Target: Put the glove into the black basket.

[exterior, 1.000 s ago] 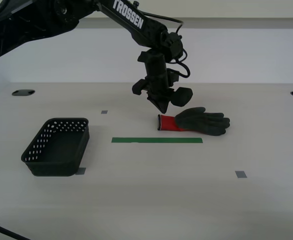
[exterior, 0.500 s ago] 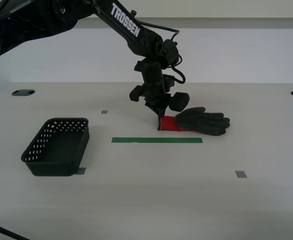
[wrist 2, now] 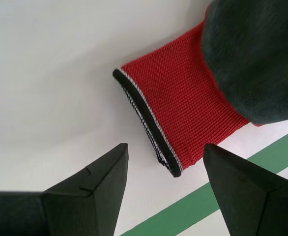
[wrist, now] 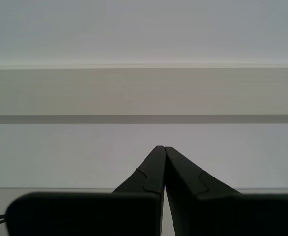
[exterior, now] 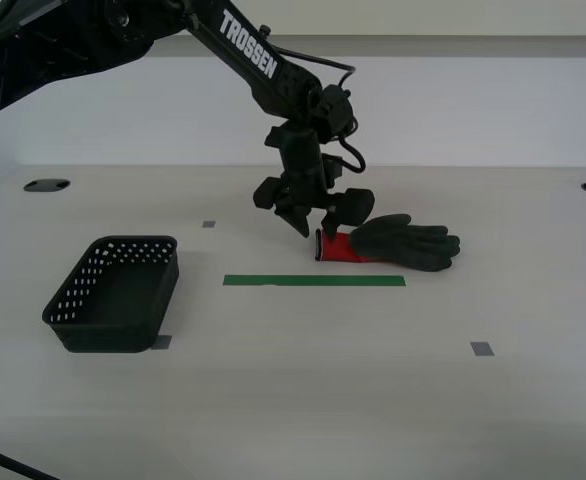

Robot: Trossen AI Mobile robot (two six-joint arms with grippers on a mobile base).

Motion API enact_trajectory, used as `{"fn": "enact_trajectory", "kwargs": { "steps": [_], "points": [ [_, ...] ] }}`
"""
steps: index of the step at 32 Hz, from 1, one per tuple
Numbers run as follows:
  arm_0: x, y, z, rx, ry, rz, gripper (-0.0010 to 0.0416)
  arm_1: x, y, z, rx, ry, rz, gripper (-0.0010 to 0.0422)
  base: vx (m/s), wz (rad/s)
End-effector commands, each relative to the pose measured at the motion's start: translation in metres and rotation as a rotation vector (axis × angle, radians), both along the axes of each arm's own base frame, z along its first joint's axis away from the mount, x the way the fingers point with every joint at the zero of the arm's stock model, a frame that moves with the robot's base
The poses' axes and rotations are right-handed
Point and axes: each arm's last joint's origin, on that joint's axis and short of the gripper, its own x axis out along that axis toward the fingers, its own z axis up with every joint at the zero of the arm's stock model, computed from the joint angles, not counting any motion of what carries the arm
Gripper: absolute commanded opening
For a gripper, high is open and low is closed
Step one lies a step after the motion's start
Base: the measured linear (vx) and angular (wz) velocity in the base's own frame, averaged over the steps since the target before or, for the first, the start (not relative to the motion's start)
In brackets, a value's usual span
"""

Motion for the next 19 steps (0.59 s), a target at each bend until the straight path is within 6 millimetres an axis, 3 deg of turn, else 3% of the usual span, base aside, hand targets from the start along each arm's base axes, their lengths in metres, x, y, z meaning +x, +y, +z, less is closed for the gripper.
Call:
{"fn": "enact_trajectory", "kwargs": {
  "steps": [1,4,10,19],
  "points": [
    [0.0,0.0,0.0,0.0,-0.003,-0.001,0.0001,-0.006,0.005,-0.013,0.014,0.02,0.008,0.0205,0.0,0.0],
    [0.0,0.0,0.0,0.0,-0.003,-0.001,0.0001,-0.008,0.006,-0.022,-0.001,0.001,0.011,0.0182,0.0,0.0],
    [0.0,0.0,0.0,0.0,-0.003,-0.002,0.0001,-0.008,-0.002,-0.02,-0.094,0.002,0.019,0.0146,0.0,0.0],
    [0.0,0.0,0.0,0.0,-0.003,-0.002,0.0001,-0.015,-0.008,-0.023,-0.095,0.008,0.002,0.0146,0.0,0.0]
  ]
}}
